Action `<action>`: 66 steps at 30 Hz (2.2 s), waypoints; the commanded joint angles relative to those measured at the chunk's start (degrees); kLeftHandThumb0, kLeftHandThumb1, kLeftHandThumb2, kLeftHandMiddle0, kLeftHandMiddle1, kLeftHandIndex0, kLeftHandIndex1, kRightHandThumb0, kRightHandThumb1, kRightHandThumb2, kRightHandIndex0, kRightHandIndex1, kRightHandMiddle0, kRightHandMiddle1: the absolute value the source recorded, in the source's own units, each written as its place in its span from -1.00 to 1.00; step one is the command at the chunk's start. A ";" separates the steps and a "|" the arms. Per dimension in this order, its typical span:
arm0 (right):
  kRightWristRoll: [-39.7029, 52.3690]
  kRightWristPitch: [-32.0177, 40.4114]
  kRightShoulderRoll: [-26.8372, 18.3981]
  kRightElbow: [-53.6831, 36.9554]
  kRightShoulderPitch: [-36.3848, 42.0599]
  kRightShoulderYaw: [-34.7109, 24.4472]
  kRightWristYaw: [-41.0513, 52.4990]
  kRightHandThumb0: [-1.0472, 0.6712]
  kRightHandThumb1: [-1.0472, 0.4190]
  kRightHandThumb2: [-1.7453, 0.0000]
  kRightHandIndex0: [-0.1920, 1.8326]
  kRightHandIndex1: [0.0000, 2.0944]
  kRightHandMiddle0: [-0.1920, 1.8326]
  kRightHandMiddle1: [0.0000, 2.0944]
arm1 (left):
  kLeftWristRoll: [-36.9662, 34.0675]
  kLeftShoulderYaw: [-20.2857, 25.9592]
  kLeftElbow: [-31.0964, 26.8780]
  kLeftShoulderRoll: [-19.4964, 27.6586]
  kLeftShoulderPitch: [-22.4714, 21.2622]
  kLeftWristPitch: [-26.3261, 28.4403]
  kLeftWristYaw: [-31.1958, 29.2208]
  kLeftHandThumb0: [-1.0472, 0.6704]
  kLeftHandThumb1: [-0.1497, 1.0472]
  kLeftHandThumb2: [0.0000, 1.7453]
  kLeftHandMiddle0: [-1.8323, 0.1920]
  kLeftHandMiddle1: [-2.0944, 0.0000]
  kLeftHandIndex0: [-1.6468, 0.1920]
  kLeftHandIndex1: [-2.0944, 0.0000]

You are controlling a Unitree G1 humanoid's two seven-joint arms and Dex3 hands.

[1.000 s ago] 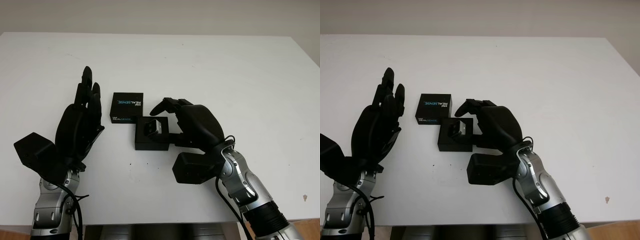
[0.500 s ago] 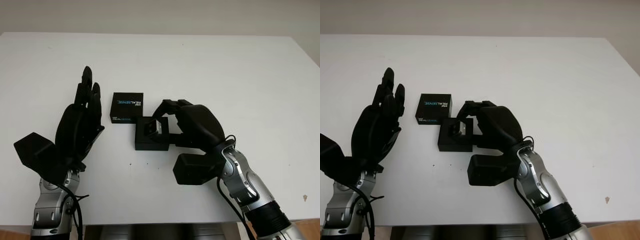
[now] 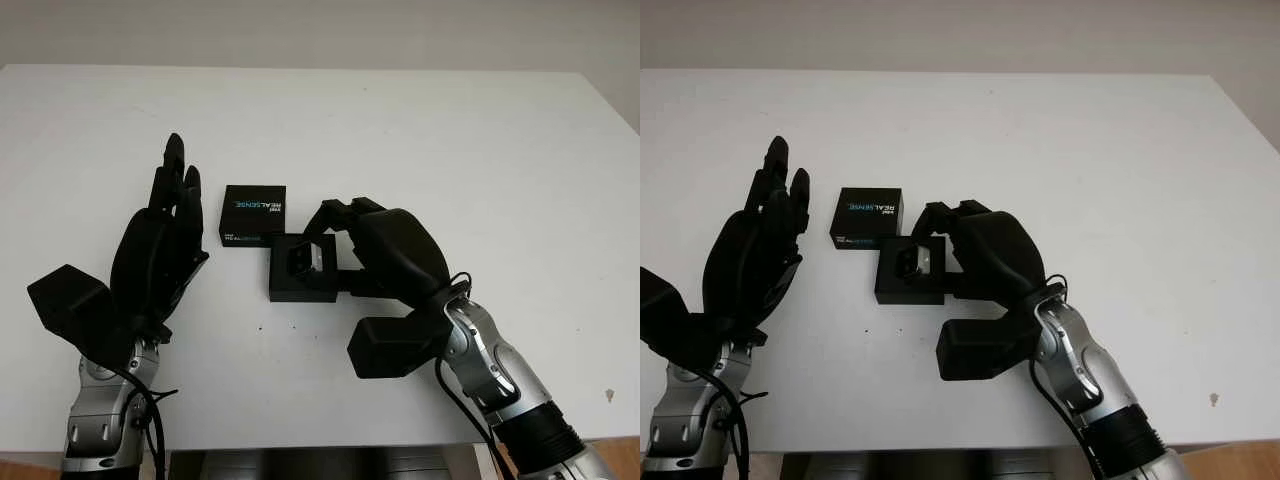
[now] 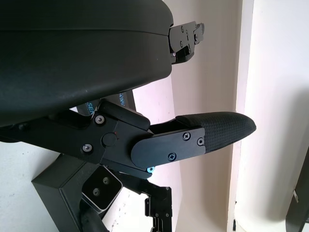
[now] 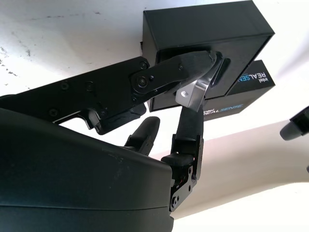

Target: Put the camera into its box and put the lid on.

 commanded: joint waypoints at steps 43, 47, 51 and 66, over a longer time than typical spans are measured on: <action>32.41 8.81 9.81 2.83 -4.28 -11.28 12.03 -0.37 -0.87 0.94 -0.78 0.04 -0.44 0.59 | -0.03 0.41 -0.34 0.62 -0.44 0.71 -0.81 -0.75 1.00 -0.28 1.00 1.00 1.00 1.00; 35.65 9.33 10.57 3.34 -4.68 -12.00 14.10 -0.37 -0.86 0.94 -0.78 0.01 -0.44 0.57 | 0.20 0.35 -0.41 0.59 -0.42 0.78 -0.63 -0.75 1.00 -0.28 1.00 1.00 1.00 1.00; 37.34 10.02 10.88 3.38 -5.02 -12.33 15.34 -0.39 -0.86 0.94 -0.78 -0.01 -0.43 0.56 | 0.60 0.25 -0.26 0.62 -0.52 0.57 -0.52 -0.76 1.00 -0.28 1.00 1.00 1.00 1.00; 35.03 6.96 5.70 2.06 -6.19 -12.64 19.71 -0.48 -0.82 0.94 -0.81 -0.34 -0.69 -0.01 | 1.03 0.21 0.06 0.69 -0.40 0.10 -0.78 -0.76 1.00 -0.27 1.00 1.00 1.00 1.00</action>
